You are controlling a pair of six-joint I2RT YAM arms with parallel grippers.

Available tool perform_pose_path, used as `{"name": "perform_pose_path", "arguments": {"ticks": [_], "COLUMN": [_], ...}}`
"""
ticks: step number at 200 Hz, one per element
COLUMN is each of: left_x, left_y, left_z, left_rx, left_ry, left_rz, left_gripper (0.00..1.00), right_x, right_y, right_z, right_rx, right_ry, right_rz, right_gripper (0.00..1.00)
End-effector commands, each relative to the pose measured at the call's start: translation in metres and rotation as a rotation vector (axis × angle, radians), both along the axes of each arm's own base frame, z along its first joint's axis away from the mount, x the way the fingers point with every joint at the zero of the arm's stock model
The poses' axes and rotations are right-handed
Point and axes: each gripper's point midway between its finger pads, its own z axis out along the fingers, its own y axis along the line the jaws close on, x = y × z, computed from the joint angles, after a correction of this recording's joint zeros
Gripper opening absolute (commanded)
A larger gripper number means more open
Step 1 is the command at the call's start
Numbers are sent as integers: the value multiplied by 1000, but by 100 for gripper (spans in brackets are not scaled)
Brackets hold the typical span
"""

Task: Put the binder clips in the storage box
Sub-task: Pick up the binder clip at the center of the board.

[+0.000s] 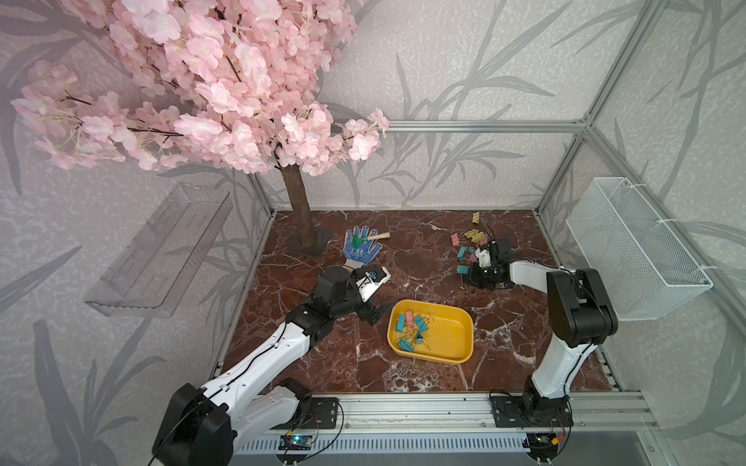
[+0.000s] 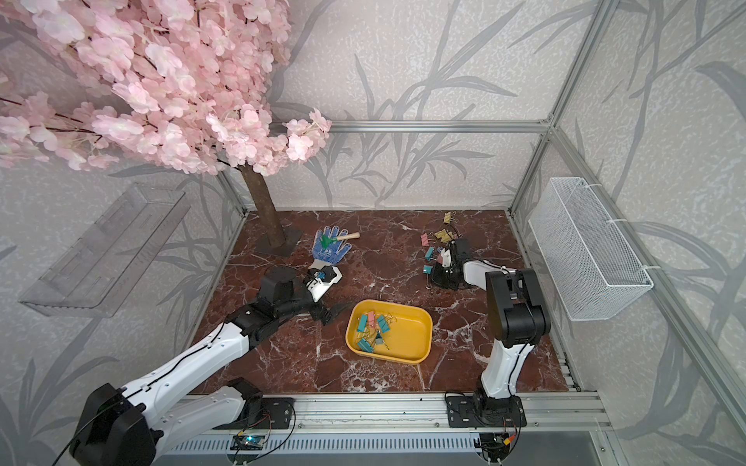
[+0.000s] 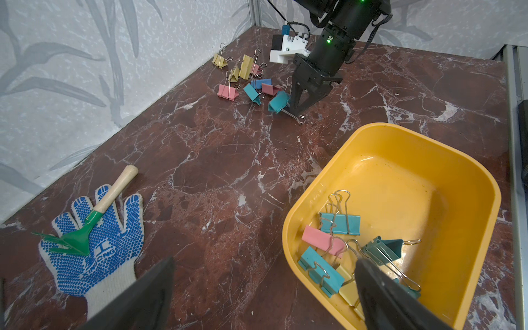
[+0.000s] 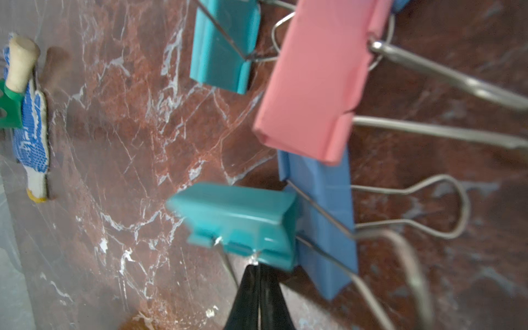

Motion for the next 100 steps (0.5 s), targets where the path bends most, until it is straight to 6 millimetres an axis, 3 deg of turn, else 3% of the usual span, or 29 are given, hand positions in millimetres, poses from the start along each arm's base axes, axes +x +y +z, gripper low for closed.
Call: {"name": "perform_pose_path", "arguments": {"ticks": [1, 34, 39, 62, 100], "left_x": [-3, -3, -3, -3, -3], "left_y": [1, 0, 0, 0, 0], "left_z": [-2, -2, -3, -3, -3], "left_rx": [12, 14, 15, 17, 21], "left_ry": [-13, -13, -12, -14, -21], "left_rz": [-8, -9, -11, -11, -10], "left_gripper": [100, 100, 100, 100, 100], "right_x": [-6, -9, -8, -18, -66], "right_y": [3, 7, 7, 8, 30], "right_z": [13, 39, 54, 82, 138], "right_rx": [-9, -15, -15, -15, -26], "right_ry": [-27, -80, -114, -163, -257], "right_rz": [19, 36, 35, 41, 117], "right_gripper": [2, 0, 0, 0, 0]}}
